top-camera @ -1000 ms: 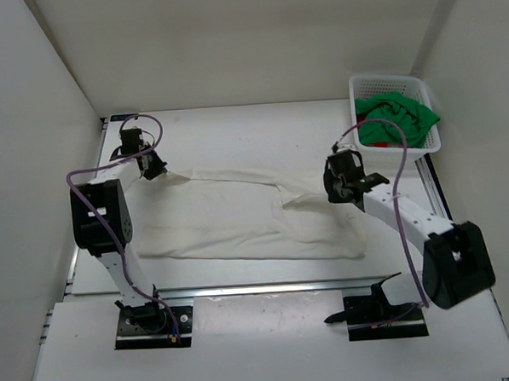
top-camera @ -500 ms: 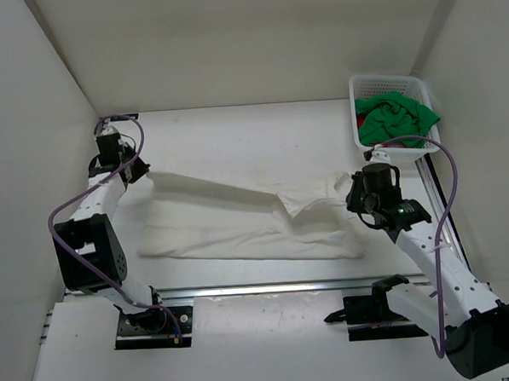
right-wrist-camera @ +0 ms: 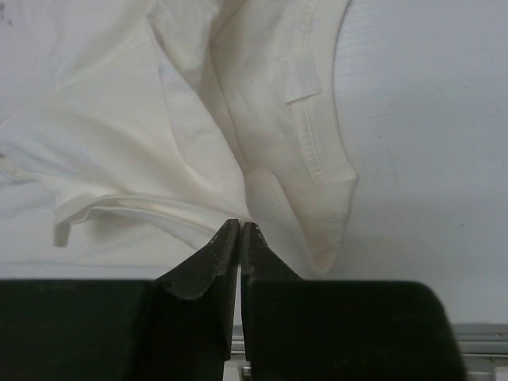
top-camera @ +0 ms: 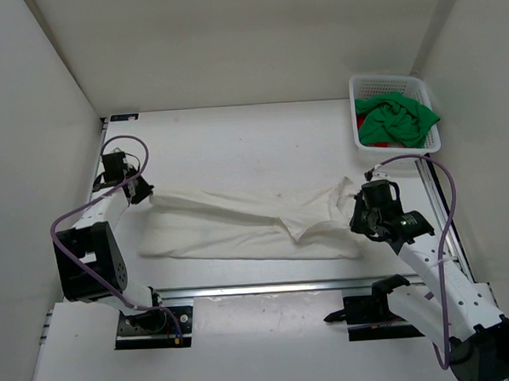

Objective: Fold and stack the t-shirts
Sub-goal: Fold the other side of the tshirt into a rectangle

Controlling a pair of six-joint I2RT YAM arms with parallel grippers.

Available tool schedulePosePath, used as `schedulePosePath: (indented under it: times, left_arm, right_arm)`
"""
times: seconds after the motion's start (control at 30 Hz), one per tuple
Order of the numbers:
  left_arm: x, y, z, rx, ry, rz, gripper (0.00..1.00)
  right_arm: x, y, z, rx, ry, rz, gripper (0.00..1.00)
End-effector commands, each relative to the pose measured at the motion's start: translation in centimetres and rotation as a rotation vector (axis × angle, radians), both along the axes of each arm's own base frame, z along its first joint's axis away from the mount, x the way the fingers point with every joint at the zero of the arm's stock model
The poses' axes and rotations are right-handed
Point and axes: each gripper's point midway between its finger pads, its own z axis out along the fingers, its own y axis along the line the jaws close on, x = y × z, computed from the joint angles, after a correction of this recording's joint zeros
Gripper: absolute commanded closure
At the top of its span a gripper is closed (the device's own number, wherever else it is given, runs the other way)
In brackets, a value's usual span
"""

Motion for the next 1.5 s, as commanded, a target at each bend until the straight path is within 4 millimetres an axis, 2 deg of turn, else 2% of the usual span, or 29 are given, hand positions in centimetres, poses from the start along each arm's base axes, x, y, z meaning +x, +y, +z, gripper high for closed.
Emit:
schedulePosePath:
  times: [0.0, 0.07, 0.13, 0.17, 0.23, 0.3, 0.33, 0.37, 0.4, 0.43, 0.5, 0.53, 0.57, 0.6, 0.63, 0.67, 0.7, 0.73, 0.77, 0.8, 0.87, 0.9, 0.97, 1.0, 1.07, 1.2, 1.33, 1.4, 1.47]
  left_arm:
    - [0.1, 0.6, 0.6, 0.004, -0.030, 0.010, 0.83]
    - [0.0, 0.5, 0.4, -0.017, -0.041, 0.007, 0.73]
    - [0.0, 0.8, 0.8, -0.058, -0.060, 0.032, 0.52]
    - [-0.1, 0.8, 0.6, -0.074, -0.058, 0.038, 0.52]
    - [0.6, 0.8, 1.8, -0.098, -0.095, 0.051, 0.56]
    - [0.9, 0.7, 2.4, -0.110, -0.113, 0.060, 0.59]
    - [1.1, 0.4, 3.3, -0.116, -0.140, 0.049, 0.60]
    - [1.5, -0.3, 4.0, -0.125, -0.162, 0.033, 0.62]
    - [2.0, -0.8, 5.0, -0.124, -0.190, 0.016, 0.63]
    - [2.1, -1.5, 5.1, -0.113, -0.194, -0.001, 0.65]
    - [3.0, -3.7, 6.9, -0.090, -0.238, -0.065, 0.65]
    - [3.2, -5.0, 7.8, -0.080, -0.261, -0.098, 0.66]
    - [3.4, -6.4, 7.7, -0.071, -0.263, -0.128, 0.67]
    - [3.5, -6.9, 8.0, -0.063, -0.275, -0.140, 0.67]
    - [3.5, -9.9, 8.3, -0.071, -0.280, -0.211, 0.67]
    - [3.3, -12.0, 8.1, -0.070, -0.277, -0.258, 0.67]
    - [3.2, -12.9, 7.8, -0.069, -0.281, -0.274, 0.67]
    - [2.4, -15.0, 7.1, -0.077, -0.272, -0.320, 0.67]
    - [1.5, -16.9, 6.0, -0.095, -0.258, -0.355, 0.67]
    - [1.2, -18.5, 6.1, -0.109, -0.280, -0.393, 0.67]
    - [-0.6, -20.7, 4.2, -0.144, -0.248, -0.440, 0.67]
    - [-1.5, -22.1, 3.7, -0.160, -0.243, -0.483, 0.67]
    - [-3.1, -23.2, 2.4, -0.173, -0.217, -0.512, 0.67]
    - [-3.3, -24.2, 2.9, -0.184, -0.246, -0.537, 0.68]
    - [-4.2, -24.6, 2.1, -0.183, -0.233, -0.558, 0.67]
    - [-5.7, -25.4, 1.8, -0.205, -0.236, -0.591, 0.67]
    - [-5.9, -25.3, 1.6, -0.221, -0.245, -0.589, 0.67]
    - [-6.4, -25.4, 1.3, -0.227, -0.232, -0.603, 0.67]
    - [-6.3, -25.4, 1.8, -0.239, -0.255, -0.601, 0.67]
  right_arm:
    - [-0.4, 0.2, 0.1, 0.003, 0.031, -0.004, 1.00]
    - [-0.6, 0.2, 0.5, -0.005, 0.036, -0.012, 0.99]
    - [-0.9, -0.1, 1.2, -0.007, 0.035, -0.016, 0.92]
    - [-0.8, -0.1, 1.9, 0.002, 0.018, -0.013, 0.93]
    - [-1.1, 0.1, 2.6, 0.015, 0.022, 0.008, 0.91]
    - [-1.4, 0.2, 3.1, 0.012, 0.015, 0.026, 0.80]
    - [-1.4, 0.2, 3.4, 0.000, 0.010, 0.032, 0.72]
    - [-1.5, 0.3, 3.5, -0.003, 0.010, 0.039, 0.70]
    - [-1.4, 0.5, 3.6, -0.008, 0.005, 0.052, 0.70]
    - [-1.5, 0.7, 3.5, -0.006, 0.005, 0.061, 0.73]
    - [-1.5, 1.5, 2.8, -0.002, 0.023, 0.089, 0.83]
    - [-1.1, 2.3, 2.4, 0.007, 0.018, 0.114, 0.93]
    - [-0.9, 3.5, 2.2, 0.028, 0.008, 0.152, 1.00]
    - [-1.0, 4.8, 1.4, 0.034, 0.022, 0.191, 1.00]
    - [-0.2, 6.0, 1.2, 0.048, -0.001, 0.209, 1.00]
    - [-0.1, 8.1, 1.2, 0.065, -0.035, 0.269, 1.00]
    - [-0.5, 9.9, 0.7, 0.057, -0.030, 0.337, 1.00]
    - [-0.2, 11.5, 0.1, 0.046, -0.049, 0.378, 1.00]
    - [0.4, 12.8, 0.5, 0.056, -0.085, 0.398, 1.00]
    - [0.5, 14.1, -0.1, 0.052, -0.073, 0.437, 0.97]
    - [0.8, 15.0, -2.2, -0.008, -0.021, 0.465, 0.89]
    - [1.1, 15.4, -2.3, -0.034, -0.034, 0.481, 0.84]
    - [1.1, 15.6, -3.9, -0.076, 0.002, 0.499, 0.79]
    - [1.1, 16.0, -4.2, -0.075, 0.000, 0.511, 0.76]
    - [1.1, 16.1, -5.2, -0.083, 0.019, 0.517, 0.73]
    - [0.7, 16.3, -6.2, -0.097, 0.053, 0.539, 0.68]
    - [0.1, 16.7, -6.5, -0.094, 0.076, 0.550, 0.70]
    - [-0.1, 16.2, -6.9, -0.124, 0.095, 0.540, 0.70]
    - [-0.6, 15.8, -7.3, -0.156, 0.110, 0.539, 0.70]
